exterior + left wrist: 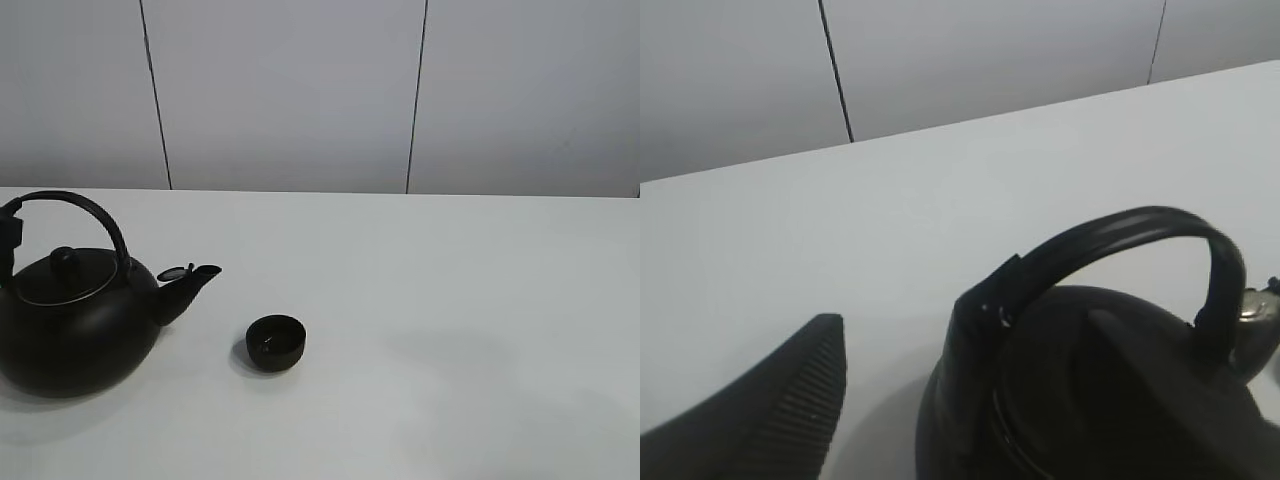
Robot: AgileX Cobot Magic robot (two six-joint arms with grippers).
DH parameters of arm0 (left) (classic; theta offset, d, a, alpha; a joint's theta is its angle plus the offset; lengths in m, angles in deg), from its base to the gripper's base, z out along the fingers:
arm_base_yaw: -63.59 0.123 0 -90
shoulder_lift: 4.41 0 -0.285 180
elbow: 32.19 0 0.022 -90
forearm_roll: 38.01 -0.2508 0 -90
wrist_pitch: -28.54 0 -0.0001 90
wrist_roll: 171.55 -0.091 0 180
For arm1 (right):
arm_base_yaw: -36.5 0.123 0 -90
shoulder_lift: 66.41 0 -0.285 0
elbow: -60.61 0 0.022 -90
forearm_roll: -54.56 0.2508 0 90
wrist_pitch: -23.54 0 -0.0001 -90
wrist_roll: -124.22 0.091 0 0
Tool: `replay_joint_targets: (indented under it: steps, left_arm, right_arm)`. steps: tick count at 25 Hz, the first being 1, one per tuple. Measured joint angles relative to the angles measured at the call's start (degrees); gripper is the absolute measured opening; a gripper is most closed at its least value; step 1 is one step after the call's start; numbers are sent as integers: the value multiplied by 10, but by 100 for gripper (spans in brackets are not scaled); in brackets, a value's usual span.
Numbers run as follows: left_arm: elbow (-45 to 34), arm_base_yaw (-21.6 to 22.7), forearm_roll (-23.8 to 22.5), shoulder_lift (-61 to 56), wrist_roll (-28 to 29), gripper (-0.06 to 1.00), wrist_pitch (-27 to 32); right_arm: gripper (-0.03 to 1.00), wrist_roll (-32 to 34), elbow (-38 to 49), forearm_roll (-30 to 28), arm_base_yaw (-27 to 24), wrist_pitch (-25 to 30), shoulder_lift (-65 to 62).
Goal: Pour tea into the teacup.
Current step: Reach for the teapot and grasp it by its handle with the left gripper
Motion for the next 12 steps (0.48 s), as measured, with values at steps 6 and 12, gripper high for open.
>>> replay_joint_targets:
  steps: [6,12]
  left_arm:
    - [3,0,19,70,-29,48,-72]
    - [24,0,25,121,-49,46,-104]
  right_arm:
    - [55,0,0,0,0,0,0]
    - [55,0,0,0,0,0,0]
